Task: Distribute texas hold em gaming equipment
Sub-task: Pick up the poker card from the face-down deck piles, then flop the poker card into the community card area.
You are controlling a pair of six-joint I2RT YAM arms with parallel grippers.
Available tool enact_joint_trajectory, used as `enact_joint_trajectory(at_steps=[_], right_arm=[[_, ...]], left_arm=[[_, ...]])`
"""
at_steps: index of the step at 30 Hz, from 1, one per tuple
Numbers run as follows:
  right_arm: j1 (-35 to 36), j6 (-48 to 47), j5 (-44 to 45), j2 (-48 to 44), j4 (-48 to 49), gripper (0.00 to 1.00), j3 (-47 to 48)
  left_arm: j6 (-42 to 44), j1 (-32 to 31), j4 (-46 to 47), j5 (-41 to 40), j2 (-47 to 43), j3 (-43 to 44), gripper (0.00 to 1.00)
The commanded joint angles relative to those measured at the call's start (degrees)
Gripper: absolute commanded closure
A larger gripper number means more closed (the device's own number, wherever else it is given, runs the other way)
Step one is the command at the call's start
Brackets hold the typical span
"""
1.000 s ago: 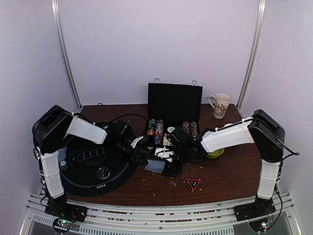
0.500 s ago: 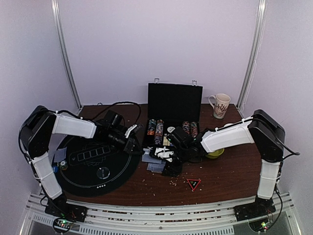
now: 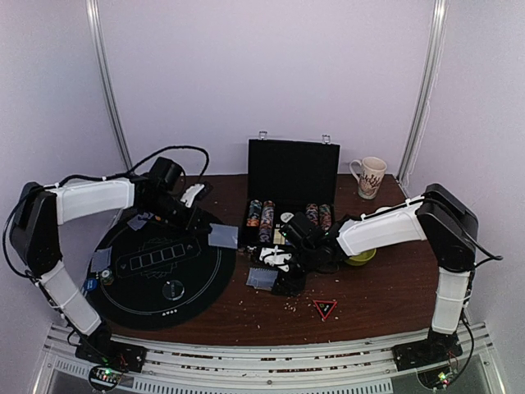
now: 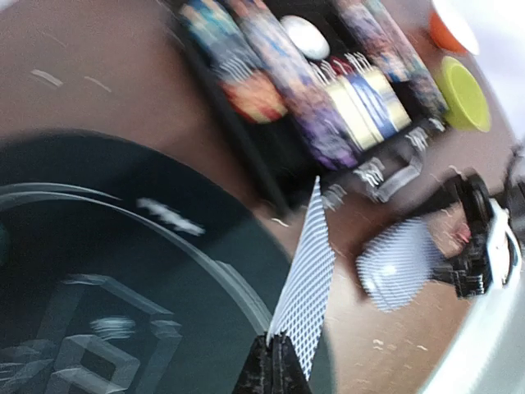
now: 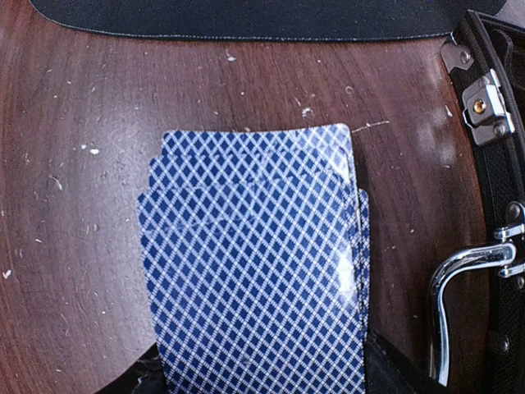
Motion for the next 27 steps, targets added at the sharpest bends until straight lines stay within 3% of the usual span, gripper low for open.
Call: enact_joint_trajectory(at_steps=[1,4,6,11,15,23,27], right_arm=[[0.12,-0.64,2.0,0.77,-4.45,0.3,-1.8],[0.05,-1.17,1.46,0.77,-4.04,0.3,-1.87],[0.02,-1.53,1.02,0.84,-3.79,0.3,-1.89],[-0.05,-2.53,0.21,0.74,-3.65,0.3,-2.03],[-0.14,-3.43,-0.2,0.59,-3.73,0.29,-1.91],[-0.43,-3.56,-1.76,0.46,-3.29,0.3,-1.9],[-0.49,-3.42,-2.43,0.47,-3.29,0.3,-1.93]], left_arm=[[9.12,0.78,-15.7,-22.5,-3.67,11.34,1.0],[14.58,0.87,-24.11,-44.38,-2.27,15.74,1.0],[17.71,0.84,-24.19,-58.36,-2.59,14.39,1.0],[22.7,0.91,-27.3,-68.75,-3.96,10.89,1.0],[30.7,2.31,-24.62,-78.02,-7.44,2.07,1.0],[42.59,7.54,-5.91,-80.42,-5.77,-11.91,1.0],[46.13,7.71,2.23,-74.75,-4.79,-18.15,1.0]])
